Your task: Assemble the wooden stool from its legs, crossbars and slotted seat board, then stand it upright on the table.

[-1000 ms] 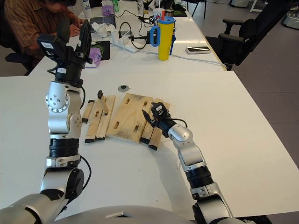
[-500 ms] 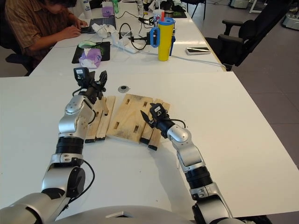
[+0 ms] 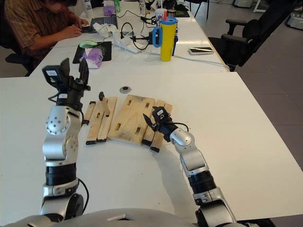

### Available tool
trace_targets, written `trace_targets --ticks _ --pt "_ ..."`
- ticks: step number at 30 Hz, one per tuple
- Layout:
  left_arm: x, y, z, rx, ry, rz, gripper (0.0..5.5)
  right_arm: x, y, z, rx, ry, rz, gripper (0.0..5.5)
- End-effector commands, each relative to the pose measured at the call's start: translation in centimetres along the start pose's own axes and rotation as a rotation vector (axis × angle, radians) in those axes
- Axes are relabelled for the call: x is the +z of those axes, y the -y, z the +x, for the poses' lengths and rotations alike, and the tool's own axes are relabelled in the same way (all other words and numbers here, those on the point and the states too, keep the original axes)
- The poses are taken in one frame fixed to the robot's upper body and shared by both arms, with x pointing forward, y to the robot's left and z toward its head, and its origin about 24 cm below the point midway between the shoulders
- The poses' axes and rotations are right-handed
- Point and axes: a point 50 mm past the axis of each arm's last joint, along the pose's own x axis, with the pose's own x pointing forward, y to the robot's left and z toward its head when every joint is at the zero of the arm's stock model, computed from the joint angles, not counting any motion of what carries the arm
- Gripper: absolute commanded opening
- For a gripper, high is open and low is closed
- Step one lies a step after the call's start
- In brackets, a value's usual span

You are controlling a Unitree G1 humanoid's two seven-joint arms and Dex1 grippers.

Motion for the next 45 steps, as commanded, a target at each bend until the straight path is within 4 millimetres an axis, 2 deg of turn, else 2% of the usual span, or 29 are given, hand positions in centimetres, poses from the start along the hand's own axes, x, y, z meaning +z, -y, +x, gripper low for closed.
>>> trace_targets --ticks 1,4,12,20,26,29,36,40,41,45 --pt "-2.7 1.1 -1.5 -0.033 -0.152 -0.020 2.61 0.1 -0.1 -0.2 0.002 -0.009 -0.005 2.68" --pt "-4.2 1.6 -1.6 -0.049 -0.233 -0.007 2.61 0.1 -0.1 -0.2 0.005 -0.011 -0.006 2.68" --pt "-7.3 0.6 -0.2 -0.032 -0.372 0.025 2.61 0.3 0.0 0.2 0.026 -0.009 -0.013 2.68" --pt "-7.9 0.2 0.3 -0.020 -0.381 0.045 1.54 0.4 0.2 0.4 0.017 -0.008 0.010 2.68" --pt "-7.5 0.3 0.6 -0.038 -0.355 0.055 0.40 0.6 0.9 0.7 -0.058 0.000 0.004 2.68" --pt "-6.3 0.1 1.3 -0.051 -0.299 0.057 0.40 0.9 1.8 1.1 -0.127 0.016 0.076 2.68" --pt "-1.1 -0.4 4.0 -0.118 -0.116 0.003 0.40 2.3 3.2 0.6 -0.016 0.135 0.333 3.81" --pt "3.4 0.0 5.6 -0.392 -0.004 -0.241 0.40 4.4 5.8 0.1 0.133 0.237 0.625 4.48" --pt "4.0 0.1 5.7 -0.466 0.009 -0.305 0.40 4.8 6.1 0.1 0.173 0.255 0.687 4.63" --pt "5.5 -0.3 5.6 -0.688 0.003 -0.539 0.40 5.2 6.5 -0.4 0.348 0.251 0.891 4.66"
